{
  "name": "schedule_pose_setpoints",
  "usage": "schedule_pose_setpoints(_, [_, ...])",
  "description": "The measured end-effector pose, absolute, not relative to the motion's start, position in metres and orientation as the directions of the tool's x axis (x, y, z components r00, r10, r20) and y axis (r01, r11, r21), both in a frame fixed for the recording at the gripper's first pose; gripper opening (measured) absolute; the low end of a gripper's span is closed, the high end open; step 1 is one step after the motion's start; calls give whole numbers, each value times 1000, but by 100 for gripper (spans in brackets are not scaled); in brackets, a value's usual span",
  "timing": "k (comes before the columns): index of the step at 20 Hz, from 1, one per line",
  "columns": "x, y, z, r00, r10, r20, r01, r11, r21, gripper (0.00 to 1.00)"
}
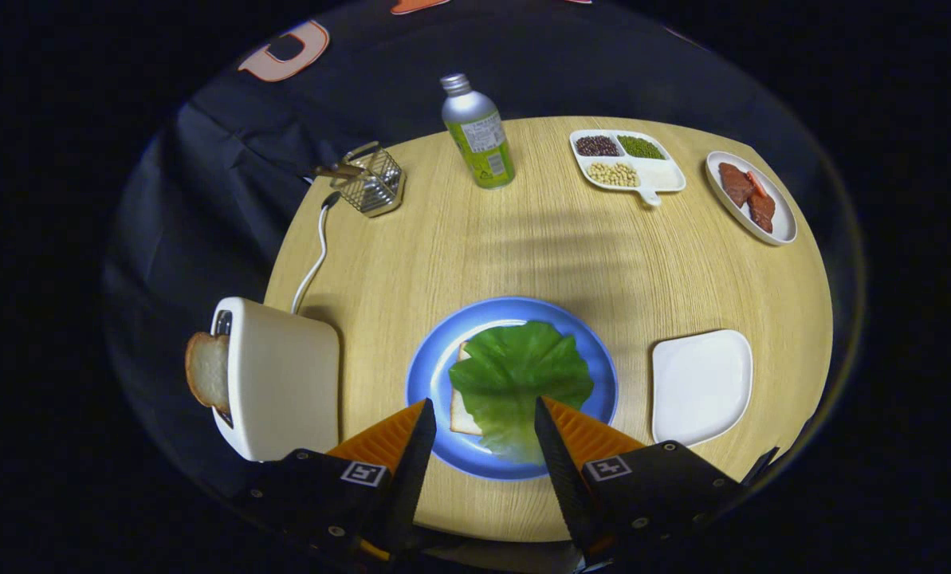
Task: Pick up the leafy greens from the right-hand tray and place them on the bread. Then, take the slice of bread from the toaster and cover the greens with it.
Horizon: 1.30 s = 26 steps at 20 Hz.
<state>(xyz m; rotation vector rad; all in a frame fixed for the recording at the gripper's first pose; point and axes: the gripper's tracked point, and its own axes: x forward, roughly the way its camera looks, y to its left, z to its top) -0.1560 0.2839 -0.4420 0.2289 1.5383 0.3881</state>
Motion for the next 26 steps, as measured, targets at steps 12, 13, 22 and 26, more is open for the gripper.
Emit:
schedule_pose_setpoints(12, [-161,405,-327,-45,474,-879,-237,850,471,94])
schedule_pose_setpoints(13, [-162,416,-319,-50,488,-872,-237,842,485,94])
schedule_pose_setpoints(22, [-178,495,-300,-116,492,-863,-296,812,502,94])
schedule_pose_setpoints(26, [-182,513,-312,-138,460,-877,-301,824,480,86])
